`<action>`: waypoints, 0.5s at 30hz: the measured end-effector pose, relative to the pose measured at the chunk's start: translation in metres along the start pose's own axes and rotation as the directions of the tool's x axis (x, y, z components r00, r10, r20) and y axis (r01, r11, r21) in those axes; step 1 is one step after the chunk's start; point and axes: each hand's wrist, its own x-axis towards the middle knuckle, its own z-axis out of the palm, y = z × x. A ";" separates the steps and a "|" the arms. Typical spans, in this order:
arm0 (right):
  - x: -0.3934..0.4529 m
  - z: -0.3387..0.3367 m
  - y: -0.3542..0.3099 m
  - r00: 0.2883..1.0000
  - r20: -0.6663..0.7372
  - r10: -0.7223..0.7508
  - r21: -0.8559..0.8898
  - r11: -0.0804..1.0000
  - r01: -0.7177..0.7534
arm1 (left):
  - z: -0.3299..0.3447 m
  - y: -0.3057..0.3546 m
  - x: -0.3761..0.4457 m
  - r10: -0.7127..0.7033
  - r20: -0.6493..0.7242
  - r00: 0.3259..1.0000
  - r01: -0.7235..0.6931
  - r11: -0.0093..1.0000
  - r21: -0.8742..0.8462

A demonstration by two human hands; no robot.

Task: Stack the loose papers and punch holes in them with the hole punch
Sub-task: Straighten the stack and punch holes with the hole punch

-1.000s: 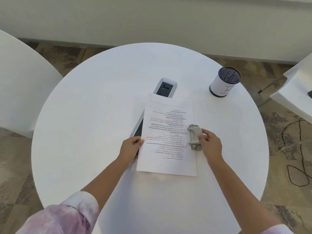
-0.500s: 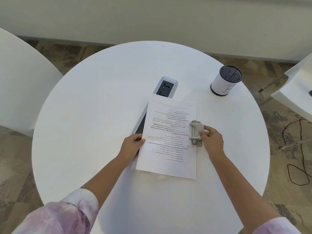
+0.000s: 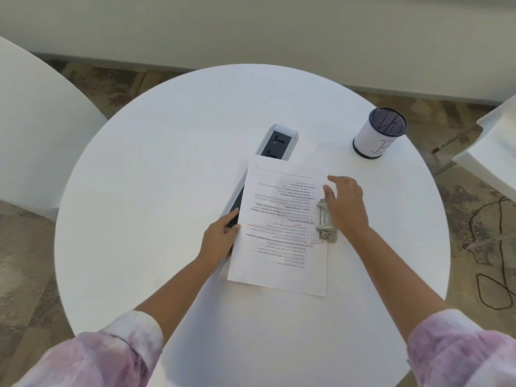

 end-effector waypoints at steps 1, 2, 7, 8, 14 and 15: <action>0.004 0.003 0.000 1.000 0.026 -0.002 -0.012 1.000 0.002 | 0.000 -0.001 0.000 -0.004 -0.002 1.000 0.004 1.000 0.001; 0.006 0.006 0.000 0.999 0.051 -0.001 -0.025 1.000 0.003 | 0.000 -0.002 0.000 -0.006 -0.003 1.000 0.006 1.000 -0.002; 0.009 0.023 0.006 0.991 0.134 0.013 -0.105 0.994 0.001 | -0.001 -0.004 0.003 0.002 0.004 1.000 -0.002 1.000 0.014; 0.008 0.025 0.007 0.992 0.127 0.020 -0.137 0.991 -0.003 | -0.001 -0.005 0.004 -0.001 0.003 1.000 0.001 1.000 0.012; 0.004 0.032 0.007 0.997 0.036 0.064 -0.254 0.966 -0.053 | 0.000 -0.012 0.007 0.026 -0.022 0.999 -0.026 1.000 0.002; 0.004 0.033 0.007 0.998 0.033 0.062 -0.264 0.963 -0.052 | 0.001 -0.014 0.007 0.037 -0.030 0.999 -0.037 0.999 0.005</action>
